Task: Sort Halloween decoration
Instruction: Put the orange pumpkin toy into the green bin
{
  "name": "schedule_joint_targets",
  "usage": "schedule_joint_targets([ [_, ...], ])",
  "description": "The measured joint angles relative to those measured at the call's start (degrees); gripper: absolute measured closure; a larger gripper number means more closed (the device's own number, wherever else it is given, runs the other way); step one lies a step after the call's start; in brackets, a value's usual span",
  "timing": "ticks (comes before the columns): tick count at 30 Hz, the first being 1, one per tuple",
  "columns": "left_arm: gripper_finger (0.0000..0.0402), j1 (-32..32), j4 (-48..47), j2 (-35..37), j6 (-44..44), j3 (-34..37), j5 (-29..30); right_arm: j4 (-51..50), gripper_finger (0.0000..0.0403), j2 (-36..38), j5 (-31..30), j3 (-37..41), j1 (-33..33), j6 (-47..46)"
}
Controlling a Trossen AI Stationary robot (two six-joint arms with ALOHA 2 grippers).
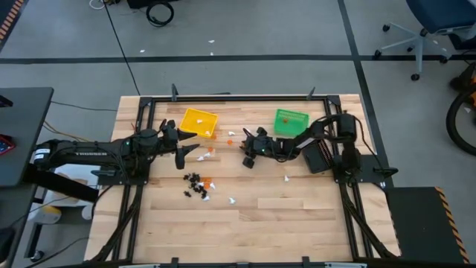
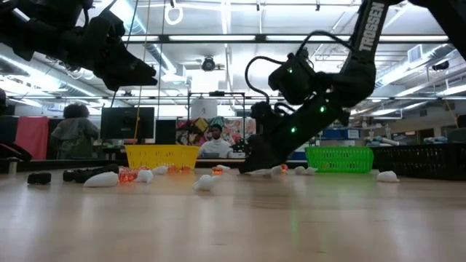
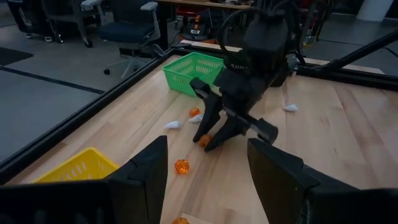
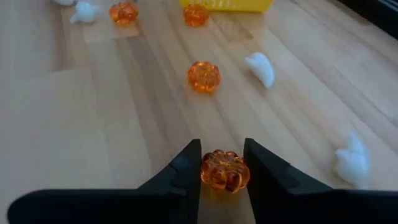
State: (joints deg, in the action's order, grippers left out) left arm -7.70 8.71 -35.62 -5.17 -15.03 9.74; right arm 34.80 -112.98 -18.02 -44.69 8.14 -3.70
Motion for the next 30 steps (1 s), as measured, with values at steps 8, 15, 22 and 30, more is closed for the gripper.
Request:
schedule_joint_targets([
  [8, 0.0205, 0.0, 0.0, 0.0, -0.1, 0.0, 0.0, -10.2, 0.0295, 11.4, -0.5, 0.0, -0.5, 1.4],
  [15, 0.0205, 0.0, 0.0, 0.0, -0.3, 0.0, 0.0, -25.1, 0.0293, 24.3, -9.3, -0.1, 1.0, -2.8],
  [22, 0.0205, 0.0, 0.0, 0.0, -0.3, 0.0, 0.0, -47.2, 0.0293, 32.3, -16.9, -0.2, 5.4, -16.0],
  [30, 0.0205, 0.1, 0.0, 0.0, -0.2, 0.0, 0.0, -51.2, 0.0292, 31.1, -13.5, 3.0, 12.5, -21.5],
])
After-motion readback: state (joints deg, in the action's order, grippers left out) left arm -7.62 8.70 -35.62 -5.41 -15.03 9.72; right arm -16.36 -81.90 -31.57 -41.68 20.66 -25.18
